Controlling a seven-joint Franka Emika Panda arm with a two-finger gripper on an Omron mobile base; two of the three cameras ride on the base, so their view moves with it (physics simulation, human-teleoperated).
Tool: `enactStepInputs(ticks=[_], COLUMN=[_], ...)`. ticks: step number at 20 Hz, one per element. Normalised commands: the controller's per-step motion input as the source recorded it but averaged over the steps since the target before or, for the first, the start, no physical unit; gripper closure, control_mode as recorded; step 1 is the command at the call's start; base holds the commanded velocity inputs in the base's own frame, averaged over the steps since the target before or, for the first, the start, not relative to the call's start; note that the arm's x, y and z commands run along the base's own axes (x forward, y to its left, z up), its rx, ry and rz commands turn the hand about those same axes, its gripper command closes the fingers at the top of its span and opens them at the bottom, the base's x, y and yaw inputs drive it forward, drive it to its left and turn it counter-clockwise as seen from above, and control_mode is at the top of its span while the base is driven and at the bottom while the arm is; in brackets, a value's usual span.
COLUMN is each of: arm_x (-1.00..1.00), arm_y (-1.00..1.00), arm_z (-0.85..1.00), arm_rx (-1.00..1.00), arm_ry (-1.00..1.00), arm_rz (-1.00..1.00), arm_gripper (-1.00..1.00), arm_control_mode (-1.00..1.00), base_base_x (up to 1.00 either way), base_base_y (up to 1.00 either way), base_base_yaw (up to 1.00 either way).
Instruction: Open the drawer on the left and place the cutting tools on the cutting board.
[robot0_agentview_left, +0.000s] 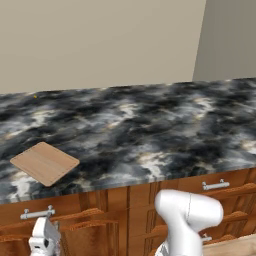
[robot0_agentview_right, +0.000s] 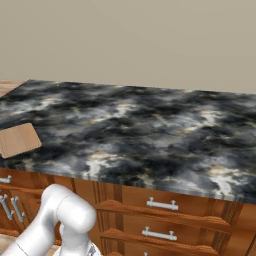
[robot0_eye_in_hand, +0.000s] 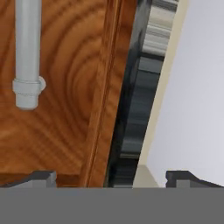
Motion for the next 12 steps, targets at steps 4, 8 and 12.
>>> enactStepInputs(ticks=[4, 8, 12], arm_x=[0.37, 0.33, 0.19], arm_y=[0.54, 0.56, 0.49], arm_z=[-0.32, -0.36, -0.39], arm_rx=[0.04, 0.03, 0.01], arm_ry=[-0.04, -0.01, 0.00], arm_rz=[0.15, 0.14, 0.13], arm_gripper=[-1.00, -1.00, -1.00], arm_control_mode=[-1.00, -1.00, -1.00], base_base_x=[0.00, 0.00, 0.00], base_base_y=[0.00, 0.00, 0.00], base_base_yaw=[0.00, 0.00, 0.00])
